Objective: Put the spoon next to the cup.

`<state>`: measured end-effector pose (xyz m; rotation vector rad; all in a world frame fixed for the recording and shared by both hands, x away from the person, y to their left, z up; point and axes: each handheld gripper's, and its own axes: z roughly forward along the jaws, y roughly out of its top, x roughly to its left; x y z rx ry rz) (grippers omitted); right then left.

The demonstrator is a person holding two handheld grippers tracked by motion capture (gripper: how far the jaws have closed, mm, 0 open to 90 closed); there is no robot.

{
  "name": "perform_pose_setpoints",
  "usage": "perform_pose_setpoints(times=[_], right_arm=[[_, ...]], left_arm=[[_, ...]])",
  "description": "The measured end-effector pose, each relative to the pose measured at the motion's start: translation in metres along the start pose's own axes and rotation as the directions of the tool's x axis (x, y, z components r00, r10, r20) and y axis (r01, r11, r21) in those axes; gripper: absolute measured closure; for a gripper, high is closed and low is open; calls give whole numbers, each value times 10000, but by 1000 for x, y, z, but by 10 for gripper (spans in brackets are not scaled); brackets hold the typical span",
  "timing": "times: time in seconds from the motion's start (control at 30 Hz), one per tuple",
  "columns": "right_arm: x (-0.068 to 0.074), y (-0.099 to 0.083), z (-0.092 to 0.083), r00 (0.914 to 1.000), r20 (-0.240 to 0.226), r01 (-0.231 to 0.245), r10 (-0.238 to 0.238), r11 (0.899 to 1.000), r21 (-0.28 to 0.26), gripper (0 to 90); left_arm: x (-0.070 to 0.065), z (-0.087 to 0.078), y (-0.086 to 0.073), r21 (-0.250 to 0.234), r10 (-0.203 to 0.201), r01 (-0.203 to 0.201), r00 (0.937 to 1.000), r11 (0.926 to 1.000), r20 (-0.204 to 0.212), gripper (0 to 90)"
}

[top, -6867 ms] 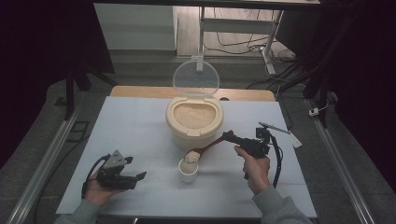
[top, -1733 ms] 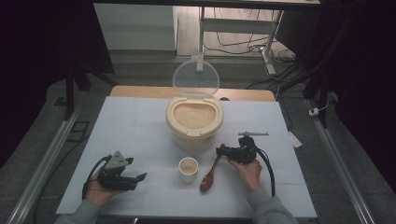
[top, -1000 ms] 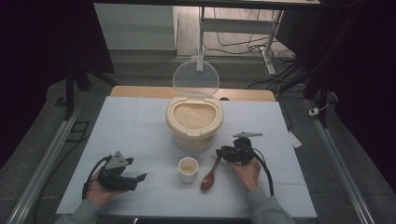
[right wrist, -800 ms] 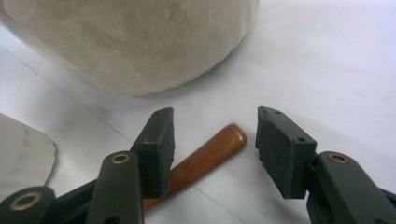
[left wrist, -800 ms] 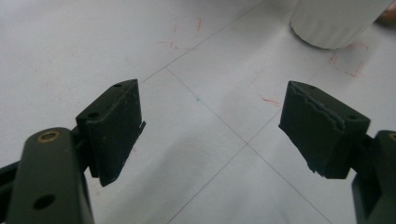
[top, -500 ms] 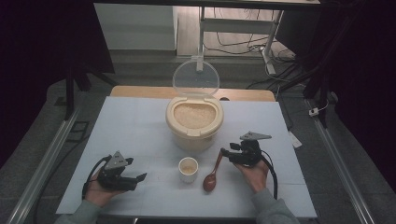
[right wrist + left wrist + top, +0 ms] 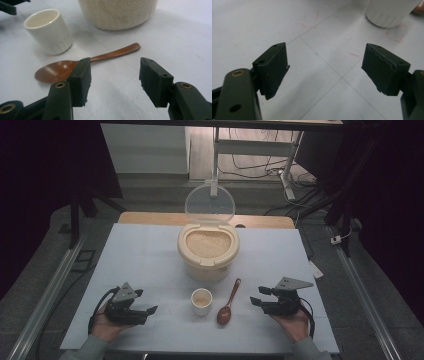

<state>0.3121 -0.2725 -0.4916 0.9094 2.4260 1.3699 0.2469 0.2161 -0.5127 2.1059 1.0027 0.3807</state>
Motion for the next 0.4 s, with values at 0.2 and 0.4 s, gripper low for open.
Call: perform_pose_setpoints(times=[0.2,0.4], right_arm=[[-4,-7,-14,9999,-141,28,-31,9999,-166,427],[-5,-11,-19,9999,-112,113,-115,9998,-160,428]], left_arm=[[-1,0,0,3,34,-34,10000,10000,20,203],[-1,-1,0,-28,22,-22,10000,10000,4,203]])
